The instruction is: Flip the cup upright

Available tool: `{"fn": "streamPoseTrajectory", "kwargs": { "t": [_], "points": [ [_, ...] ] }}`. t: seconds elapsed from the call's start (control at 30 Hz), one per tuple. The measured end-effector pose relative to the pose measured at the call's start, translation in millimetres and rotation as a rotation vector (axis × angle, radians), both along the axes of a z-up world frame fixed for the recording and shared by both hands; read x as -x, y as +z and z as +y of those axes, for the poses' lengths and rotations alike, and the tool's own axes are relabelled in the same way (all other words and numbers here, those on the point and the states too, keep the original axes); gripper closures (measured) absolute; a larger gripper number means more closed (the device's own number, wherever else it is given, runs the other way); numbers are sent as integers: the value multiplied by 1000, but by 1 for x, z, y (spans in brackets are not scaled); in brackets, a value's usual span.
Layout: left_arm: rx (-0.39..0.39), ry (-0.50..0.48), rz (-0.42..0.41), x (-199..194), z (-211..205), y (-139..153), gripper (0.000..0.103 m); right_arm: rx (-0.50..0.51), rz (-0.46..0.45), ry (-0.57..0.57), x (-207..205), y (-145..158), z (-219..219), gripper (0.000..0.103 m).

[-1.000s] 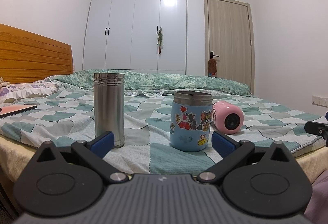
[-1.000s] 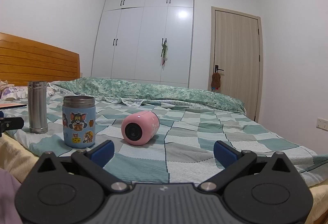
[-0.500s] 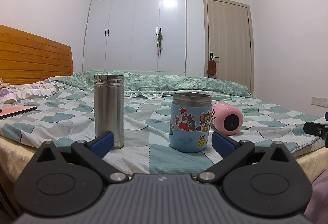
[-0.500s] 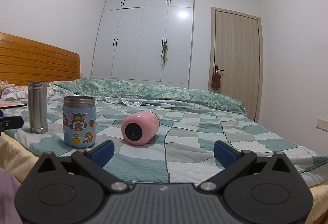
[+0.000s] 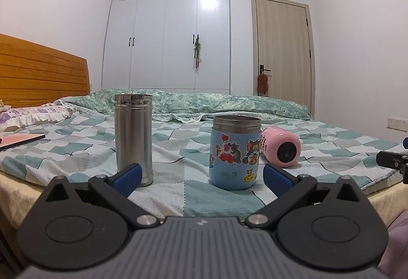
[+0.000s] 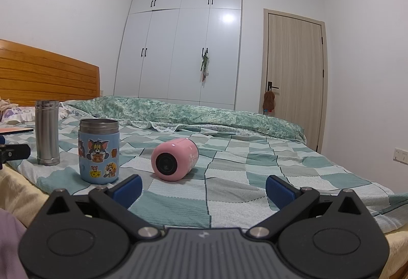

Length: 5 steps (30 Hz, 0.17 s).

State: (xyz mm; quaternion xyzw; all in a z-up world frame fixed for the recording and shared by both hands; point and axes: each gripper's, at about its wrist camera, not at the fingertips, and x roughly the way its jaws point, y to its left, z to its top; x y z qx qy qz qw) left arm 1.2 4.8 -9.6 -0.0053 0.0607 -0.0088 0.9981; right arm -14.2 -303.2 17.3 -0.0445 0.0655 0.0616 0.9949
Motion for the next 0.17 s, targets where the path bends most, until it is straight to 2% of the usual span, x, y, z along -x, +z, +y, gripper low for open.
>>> {"fn": "streamPoseTrajectory", "kwargs": {
  "t": [0.17],
  "points": [
    [5, -1, 1, 0, 1, 0, 0, 0, -1, 0, 0, 0, 0, 0]
  ]
}}
